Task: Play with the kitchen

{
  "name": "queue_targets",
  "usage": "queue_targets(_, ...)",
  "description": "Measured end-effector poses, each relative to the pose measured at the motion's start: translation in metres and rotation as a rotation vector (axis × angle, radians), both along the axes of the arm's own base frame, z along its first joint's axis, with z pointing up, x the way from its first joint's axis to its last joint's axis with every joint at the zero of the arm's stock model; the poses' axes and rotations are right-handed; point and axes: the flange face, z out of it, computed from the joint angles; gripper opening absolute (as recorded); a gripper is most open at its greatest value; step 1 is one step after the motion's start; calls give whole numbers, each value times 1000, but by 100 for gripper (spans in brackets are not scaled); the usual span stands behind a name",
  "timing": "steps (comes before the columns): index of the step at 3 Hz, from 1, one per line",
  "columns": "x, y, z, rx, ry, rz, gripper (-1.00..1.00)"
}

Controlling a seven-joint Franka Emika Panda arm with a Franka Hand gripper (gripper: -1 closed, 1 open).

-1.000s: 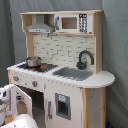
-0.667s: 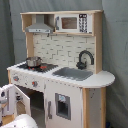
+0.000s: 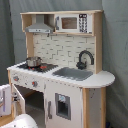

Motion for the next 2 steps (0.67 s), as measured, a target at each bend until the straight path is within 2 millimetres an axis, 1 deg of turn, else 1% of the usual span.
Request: queue_targets(2,-20,25,-1,4,-6,-70,-100)
